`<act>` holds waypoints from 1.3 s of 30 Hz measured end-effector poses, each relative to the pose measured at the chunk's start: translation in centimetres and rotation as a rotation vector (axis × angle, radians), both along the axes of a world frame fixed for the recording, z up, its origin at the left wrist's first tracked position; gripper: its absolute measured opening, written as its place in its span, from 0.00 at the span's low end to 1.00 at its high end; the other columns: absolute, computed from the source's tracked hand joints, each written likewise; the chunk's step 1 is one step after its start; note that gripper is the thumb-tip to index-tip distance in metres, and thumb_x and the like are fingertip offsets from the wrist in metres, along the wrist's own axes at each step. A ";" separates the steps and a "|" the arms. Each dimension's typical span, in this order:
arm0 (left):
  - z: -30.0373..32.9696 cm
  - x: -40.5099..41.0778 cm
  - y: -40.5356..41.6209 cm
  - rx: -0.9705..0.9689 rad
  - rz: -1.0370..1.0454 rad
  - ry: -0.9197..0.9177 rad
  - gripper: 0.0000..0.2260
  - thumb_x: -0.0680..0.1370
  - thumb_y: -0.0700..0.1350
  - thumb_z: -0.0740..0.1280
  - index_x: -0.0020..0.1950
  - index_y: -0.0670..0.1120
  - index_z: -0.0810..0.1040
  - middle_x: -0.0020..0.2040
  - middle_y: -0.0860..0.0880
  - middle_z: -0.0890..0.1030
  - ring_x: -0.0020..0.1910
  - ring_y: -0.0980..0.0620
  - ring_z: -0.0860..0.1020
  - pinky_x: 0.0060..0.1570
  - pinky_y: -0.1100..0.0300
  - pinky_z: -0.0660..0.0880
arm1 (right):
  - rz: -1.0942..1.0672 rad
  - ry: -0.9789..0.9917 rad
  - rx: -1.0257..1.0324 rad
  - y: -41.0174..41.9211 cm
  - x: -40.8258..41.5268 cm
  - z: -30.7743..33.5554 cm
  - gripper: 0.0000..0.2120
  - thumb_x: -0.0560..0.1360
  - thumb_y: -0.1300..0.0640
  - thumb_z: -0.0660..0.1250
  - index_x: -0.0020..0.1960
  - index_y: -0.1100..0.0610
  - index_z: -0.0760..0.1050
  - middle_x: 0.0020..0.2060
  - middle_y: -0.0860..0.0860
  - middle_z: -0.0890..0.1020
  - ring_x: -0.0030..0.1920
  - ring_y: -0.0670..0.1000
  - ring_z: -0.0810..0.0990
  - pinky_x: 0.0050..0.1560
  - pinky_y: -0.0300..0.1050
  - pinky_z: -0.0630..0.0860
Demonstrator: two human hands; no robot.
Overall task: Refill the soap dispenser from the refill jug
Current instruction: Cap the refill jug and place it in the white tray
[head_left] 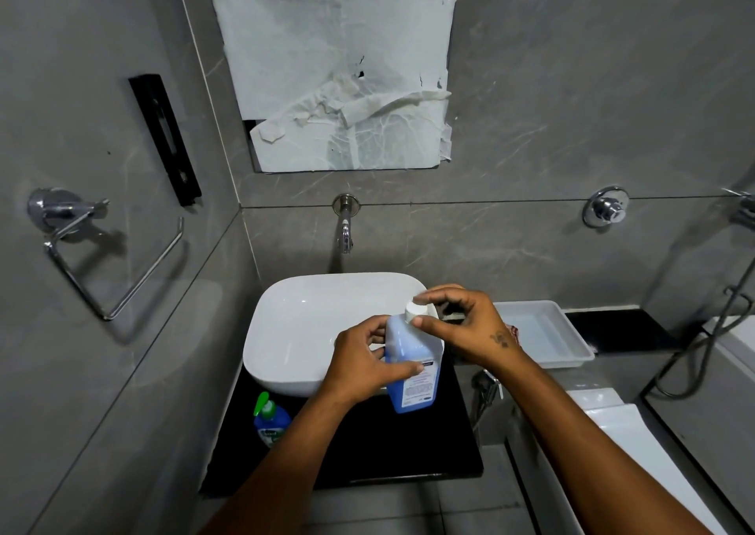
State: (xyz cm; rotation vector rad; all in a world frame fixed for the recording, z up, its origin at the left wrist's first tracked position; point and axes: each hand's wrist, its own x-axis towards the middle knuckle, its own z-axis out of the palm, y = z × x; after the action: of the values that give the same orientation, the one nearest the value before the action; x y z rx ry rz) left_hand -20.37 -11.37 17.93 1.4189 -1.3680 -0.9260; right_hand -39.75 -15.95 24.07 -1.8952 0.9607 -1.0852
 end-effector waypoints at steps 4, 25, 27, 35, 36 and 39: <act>0.4 0.2 -0.2 0.023 -0.005 0.005 0.32 0.61 0.50 0.85 0.61 0.57 0.76 0.56 0.60 0.81 0.56 0.56 0.81 0.44 0.73 0.78 | -0.024 -0.016 0.010 0.0 0.3 0.0 0.11 0.69 0.56 0.79 0.50 0.49 0.85 0.44 0.36 0.85 0.46 0.39 0.81 0.49 0.40 0.79; 0.7 1.0 -0.9 0.067 -0.035 -0.012 0.33 0.63 0.46 0.85 0.65 0.53 0.76 0.57 0.58 0.80 0.56 0.53 0.80 0.41 0.75 0.76 | 0.002 0.092 -0.064 -1.4 1.2 -0.6 0.17 0.68 0.53 0.79 0.56 0.43 0.82 0.49 0.38 0.83 0.53 0.47 0.80 0.54 0.50 0.79; 0.7 1.1 -1.0 0.074 -0.037 -0.022 0.34 0.63 0.46 0.85 0.66 0.52 0.76 0.57 0.58 0.80 0.56 0.54 0.80 0.41 0.76 0.76 | 0.020 0.141 -0.072 -1.6 1.0 -0.7 0.21 0.69 0.50 0.78 0.61 0.42 0.79 0.53 0.37 0.82 0.56 0.45 0.79 0.55 0.45 0.78; 0.1 1.2 -1.5 0.070 -0.026 -0.043 0.33 0.62 0.47 0.85 0.65 0.51 0.77 0.58 0.55 0.82 0.56 0.53 0.81 0.45 0.72 0.79 | -0.025 0.155 -0.032 -2.2 1.7 -1.3 0.15 0.69 0.52 0.78 0.54 0.42 0.82 0.49 0.37 0.83 0.50 0.43 0.81 0.50 0.38 0.77; 0.1 1.2 -1.6 0.075 -0.029 -0.044 0.33 0.62 0.47 0.85 0.65 0.51 0.77 0.58 0.55 0.82 0.56 0.52 0.82 0.46 0.71 0.79 | -0.028 0.161 -0.042 -2.1 1.8 -1.4 0.15 0.69 0.51 0.77 0.55 0.43 0.81 0.50 0.38 0.83 0.51 0.41 0.80 0.50 0.35 0.76; -0.1 1.5 -2.0 0.086 -0.052 -0.061 0.32 0.63 0.48 0.85 0.64 0.53 0.77 0.58 0.56 0.82 0.57 0.52 0.82 0.45 0.74 0.78 | 0.048 0.250 -0.070 -1.9 1.8 -1.4 0.18 0.73 0.52 0.74 0.63 0.47 0.78 0.53 0.40 0.80 0.50 0.35 0.77 0.49 0.26 0.71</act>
State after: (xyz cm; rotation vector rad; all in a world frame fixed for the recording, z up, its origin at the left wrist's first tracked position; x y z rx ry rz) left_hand -18.84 -13.42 17.86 1.4934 -1.4310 -0.9932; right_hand -37.94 -17.81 22.65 -2.1368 1.0193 -0.8777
